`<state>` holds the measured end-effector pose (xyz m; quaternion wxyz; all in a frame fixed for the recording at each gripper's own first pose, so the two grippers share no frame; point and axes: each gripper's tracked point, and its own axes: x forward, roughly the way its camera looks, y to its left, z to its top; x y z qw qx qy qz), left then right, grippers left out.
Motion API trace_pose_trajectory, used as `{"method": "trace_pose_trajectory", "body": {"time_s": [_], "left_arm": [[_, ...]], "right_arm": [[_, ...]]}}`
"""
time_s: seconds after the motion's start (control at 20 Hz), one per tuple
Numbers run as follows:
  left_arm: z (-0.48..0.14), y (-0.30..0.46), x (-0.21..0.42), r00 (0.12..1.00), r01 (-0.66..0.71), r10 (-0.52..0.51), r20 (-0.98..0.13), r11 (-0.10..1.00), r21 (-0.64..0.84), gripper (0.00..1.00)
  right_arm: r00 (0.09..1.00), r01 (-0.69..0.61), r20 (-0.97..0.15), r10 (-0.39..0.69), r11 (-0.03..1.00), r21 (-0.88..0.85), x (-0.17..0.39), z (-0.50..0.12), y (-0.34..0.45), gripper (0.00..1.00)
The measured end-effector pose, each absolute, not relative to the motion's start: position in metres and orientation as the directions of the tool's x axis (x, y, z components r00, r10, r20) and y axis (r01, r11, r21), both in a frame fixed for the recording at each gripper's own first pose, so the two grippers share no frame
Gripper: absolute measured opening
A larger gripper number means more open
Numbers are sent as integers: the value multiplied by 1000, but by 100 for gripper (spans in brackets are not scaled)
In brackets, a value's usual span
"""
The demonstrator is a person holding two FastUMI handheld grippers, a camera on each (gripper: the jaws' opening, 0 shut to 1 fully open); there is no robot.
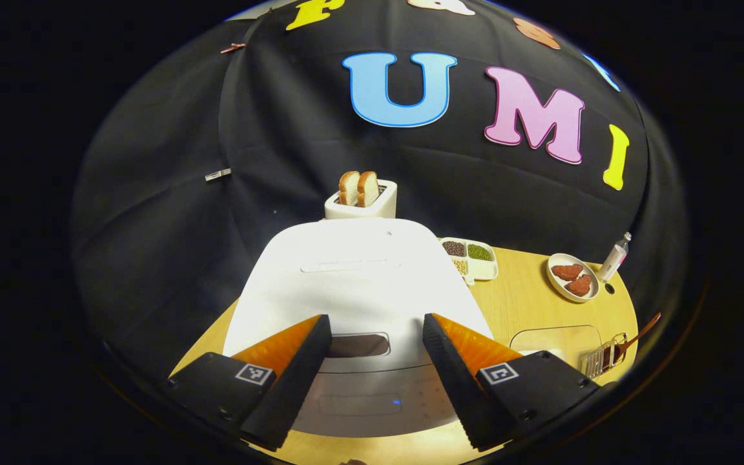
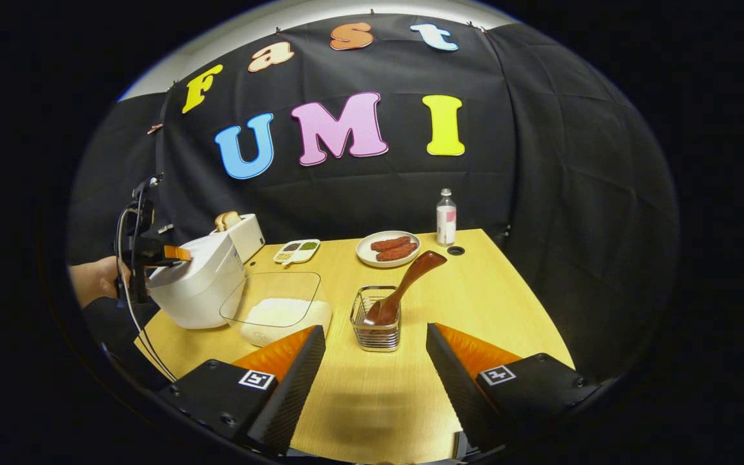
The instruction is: Close the left gripper, press the button to open the rice cooker; take a wooden spoon from the chopstick holder with the right hand, scoop a spoonful of rice and pour it into the rice cooker, then put the wooden spoon back into the chopstick holder.
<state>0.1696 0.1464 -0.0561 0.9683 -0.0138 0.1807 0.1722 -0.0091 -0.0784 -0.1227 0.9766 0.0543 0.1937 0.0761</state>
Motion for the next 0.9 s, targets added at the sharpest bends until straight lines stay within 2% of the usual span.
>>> {"method": "trace_pose_trajectory", "body": {"time_s": [0.3,0.45,0.55,0.65,0.85,0.9], "left_arm": [[-60,142,162,891,-273,273,-362,960,52,100],[-53,148,166,889,-291,291,-353,955,55,100],[-51,153,167,895,-299,316,-315,949,105,100],[-50,153,168,897,-318,327,-298,945,80,99],[-44,171,161,894,-343,397,-210,906,250,100],[-45,168,163,901,-333,376,-217,919,211,100]], "right_arm": [[911,-184,-344,226,971,150,-30,-124,-62,99],[930,-169,-309,198,978,120,-37,-109,-63,98],[931,-154,-316,183,981,116,-46,-110,-58,99],[933,-139,-322,163,986,96,-56,-109,-57,99],[927,-147,-340,160,987,65,-73,-116,-37,99],[927,-153,-337,164,986,59,-75,-115,-31,99]]}}
